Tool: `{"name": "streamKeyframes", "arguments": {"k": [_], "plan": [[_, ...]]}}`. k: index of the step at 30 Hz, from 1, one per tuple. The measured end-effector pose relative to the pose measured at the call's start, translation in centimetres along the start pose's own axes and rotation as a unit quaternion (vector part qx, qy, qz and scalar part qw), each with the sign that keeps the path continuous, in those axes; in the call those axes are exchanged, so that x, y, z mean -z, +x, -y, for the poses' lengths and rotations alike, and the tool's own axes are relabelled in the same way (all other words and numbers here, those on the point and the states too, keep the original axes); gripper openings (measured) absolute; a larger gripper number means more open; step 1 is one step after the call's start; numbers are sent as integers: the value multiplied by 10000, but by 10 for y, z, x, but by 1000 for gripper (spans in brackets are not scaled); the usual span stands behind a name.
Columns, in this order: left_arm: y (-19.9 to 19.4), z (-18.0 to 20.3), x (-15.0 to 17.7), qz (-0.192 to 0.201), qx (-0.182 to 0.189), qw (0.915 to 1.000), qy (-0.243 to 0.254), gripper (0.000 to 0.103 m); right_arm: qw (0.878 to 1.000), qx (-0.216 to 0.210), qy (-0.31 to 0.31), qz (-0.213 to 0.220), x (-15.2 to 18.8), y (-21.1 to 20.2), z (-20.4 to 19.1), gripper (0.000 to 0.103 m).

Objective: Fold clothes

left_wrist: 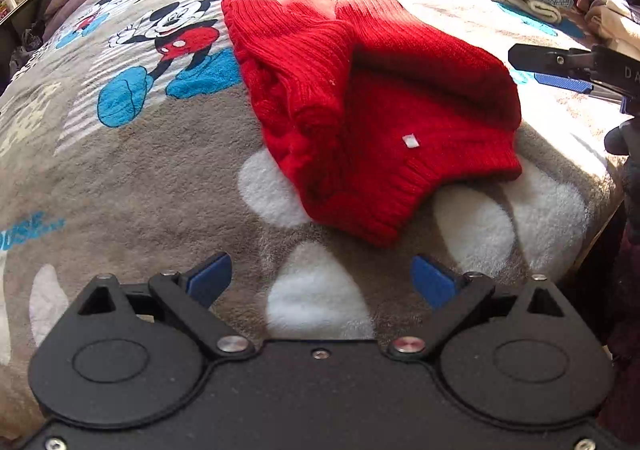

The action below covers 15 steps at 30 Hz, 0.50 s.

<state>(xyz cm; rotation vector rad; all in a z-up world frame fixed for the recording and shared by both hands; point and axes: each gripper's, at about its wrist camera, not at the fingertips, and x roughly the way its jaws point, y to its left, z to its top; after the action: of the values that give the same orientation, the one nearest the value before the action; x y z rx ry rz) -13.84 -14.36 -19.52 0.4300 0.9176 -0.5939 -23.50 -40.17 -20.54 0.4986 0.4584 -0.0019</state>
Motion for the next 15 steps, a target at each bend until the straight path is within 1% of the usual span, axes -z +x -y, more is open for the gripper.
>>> {"name": "streamKeyframes", "arguments": {"k": [3, 5, 9, 10, 13, 15], "plan": [[-9, -9, -22, 42, -10, 10000, 32, 98, 9998, -94, 143, 51, -10, 13, 4, 95], [-16, -18, -42, 212, 39, 9997, 129, 98, 9997, -161, 141, 73, -16, 23, 5, 95], [-22, -42, -84, 598, -33, 9982, 70, 98, 9996, -268, 73, 94, -27, 46, 6, 96], [-22, -49, -94, 667, -22, 9978, 23, 98, 9996, -264, 40, 99, -30, 52, 6, 96], [-12, -68, -122, 698, 180, 9971, -252, 97, 9995, -316, 2, 10, -38, 66, 12, 97], [-1, -72, -139, 765, 206, 9969, -42, 97, 9993, -366, 28, 33, -45, 72, 16, 97]]}}
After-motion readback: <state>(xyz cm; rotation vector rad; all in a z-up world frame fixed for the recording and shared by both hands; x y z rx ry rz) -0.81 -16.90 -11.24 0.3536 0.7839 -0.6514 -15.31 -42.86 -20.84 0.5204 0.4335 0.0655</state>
